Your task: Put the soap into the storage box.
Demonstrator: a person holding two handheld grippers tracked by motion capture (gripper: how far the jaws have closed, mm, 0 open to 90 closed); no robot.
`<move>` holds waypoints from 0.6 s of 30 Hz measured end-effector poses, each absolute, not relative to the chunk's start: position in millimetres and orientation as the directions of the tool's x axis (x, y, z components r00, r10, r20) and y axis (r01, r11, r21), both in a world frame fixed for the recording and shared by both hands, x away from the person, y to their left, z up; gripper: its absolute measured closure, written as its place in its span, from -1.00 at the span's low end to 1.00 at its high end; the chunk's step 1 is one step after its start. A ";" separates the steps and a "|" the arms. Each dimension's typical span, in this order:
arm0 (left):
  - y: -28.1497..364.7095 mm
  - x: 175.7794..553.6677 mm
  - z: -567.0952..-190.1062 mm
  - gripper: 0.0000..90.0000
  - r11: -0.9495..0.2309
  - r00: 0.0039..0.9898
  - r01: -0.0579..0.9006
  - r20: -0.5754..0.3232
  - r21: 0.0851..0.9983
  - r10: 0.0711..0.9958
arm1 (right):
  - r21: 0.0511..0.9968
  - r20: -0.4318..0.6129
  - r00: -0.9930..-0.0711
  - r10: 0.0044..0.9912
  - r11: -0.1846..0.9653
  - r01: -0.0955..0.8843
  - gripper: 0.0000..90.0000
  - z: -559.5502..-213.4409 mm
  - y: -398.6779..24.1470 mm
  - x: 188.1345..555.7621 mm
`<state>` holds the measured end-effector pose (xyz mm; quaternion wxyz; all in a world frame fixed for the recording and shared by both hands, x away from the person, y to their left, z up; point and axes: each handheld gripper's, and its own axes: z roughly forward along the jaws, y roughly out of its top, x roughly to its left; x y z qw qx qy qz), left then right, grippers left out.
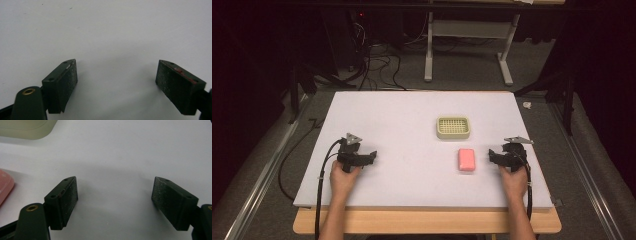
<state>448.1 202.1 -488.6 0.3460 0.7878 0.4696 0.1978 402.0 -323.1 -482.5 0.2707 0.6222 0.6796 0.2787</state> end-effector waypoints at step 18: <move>202.0 448.2 -488.8 -0.60 -0.315 0.479 0.602 -0.016 0.733 0.878 | 0.710 -0.016 -0.080 0.997 0.068 0.700 -0.53 -481.7 -323.6 403.0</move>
